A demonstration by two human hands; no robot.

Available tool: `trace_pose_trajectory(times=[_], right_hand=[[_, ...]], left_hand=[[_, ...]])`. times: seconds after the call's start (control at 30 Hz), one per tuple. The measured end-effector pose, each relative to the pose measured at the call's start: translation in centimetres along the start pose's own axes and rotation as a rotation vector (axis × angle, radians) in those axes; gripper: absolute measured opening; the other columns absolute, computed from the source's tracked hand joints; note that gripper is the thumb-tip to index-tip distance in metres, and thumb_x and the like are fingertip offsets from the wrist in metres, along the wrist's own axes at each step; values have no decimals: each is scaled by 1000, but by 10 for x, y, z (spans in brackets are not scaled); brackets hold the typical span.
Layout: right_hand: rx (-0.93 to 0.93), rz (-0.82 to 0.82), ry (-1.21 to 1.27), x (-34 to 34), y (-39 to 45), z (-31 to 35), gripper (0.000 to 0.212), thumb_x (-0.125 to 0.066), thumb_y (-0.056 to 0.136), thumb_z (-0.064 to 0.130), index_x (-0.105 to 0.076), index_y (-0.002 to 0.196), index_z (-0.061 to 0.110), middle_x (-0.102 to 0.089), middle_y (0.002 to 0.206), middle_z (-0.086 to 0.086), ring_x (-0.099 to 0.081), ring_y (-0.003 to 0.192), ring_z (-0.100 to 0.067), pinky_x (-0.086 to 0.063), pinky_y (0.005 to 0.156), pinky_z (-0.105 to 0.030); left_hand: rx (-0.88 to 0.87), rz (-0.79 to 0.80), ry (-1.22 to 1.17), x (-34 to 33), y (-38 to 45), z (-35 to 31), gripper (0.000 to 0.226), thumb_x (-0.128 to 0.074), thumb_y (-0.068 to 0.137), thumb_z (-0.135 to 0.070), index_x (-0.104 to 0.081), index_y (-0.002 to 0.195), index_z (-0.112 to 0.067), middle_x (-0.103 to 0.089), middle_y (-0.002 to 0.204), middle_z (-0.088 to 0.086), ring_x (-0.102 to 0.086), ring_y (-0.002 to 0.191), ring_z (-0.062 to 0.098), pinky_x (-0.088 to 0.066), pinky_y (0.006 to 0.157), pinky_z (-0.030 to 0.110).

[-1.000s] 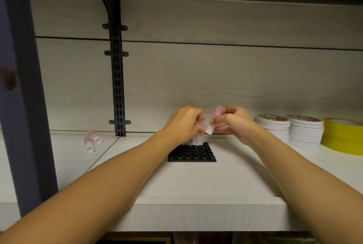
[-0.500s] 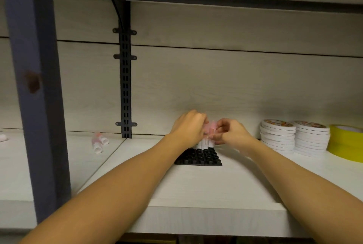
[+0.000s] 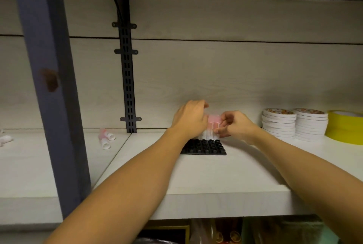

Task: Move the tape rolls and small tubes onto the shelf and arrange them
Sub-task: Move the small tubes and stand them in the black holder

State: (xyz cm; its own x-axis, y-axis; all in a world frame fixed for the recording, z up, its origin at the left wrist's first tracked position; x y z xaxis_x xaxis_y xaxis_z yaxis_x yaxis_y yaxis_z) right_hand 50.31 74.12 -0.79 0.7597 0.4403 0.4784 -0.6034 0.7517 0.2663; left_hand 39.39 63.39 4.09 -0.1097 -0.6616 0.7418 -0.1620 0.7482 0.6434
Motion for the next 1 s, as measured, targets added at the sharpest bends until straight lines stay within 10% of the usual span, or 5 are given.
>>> trace_pose_trajectory(times=[0.27, 0.57, 1.0], right_hand=[[-54, -134, -505, 15, -41, 27, 52, -88, 71, 34, -64, 111, 12, -70, 104, -3, -64, 100, -20, -51, 93, -33], [255, -79, -694, 6, -124, 86, 30, -72, 84, 21, -68, 113, 15, -70, 106, 0, -65, 100, -19, -51, 92, -32], [568, 48, -779, -36, -199, 132, 24, -66, 85, 23, -64, 108, 15, -64, 97, -2, -59, 85, -20, -50, 71, -31]], left_hand=[[105, 42, 46, 48, -23, -2, 41, -54, 88, -14, -58, 128, -19, -60, 129, 3, -57, 118, 27, -53, 92, 42], [134, 75, 221, 96, -109, -17, 23, -51, 89, -17, -67, 107, -19, -68, 101, 2, -63, 95, 27, -52, 75, 34], [319, 74, 360, 174, -236, -15, 22, -56, 97, -34, -62, 117, -27, -63, 112, -7, -60, 96, 12, -57, 86, 35]])
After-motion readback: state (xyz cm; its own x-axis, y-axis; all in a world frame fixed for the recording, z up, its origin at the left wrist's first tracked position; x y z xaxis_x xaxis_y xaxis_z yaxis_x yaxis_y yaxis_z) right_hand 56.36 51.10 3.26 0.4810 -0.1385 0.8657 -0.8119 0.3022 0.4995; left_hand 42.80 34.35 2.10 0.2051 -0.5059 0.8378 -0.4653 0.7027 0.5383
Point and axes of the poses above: each hand's wrist, its own y-axis towards the middle knuckle, its own x-axis out of the back of the hand, z = x × y, the point moved 9 cm from there along y, towards the middle knuckle
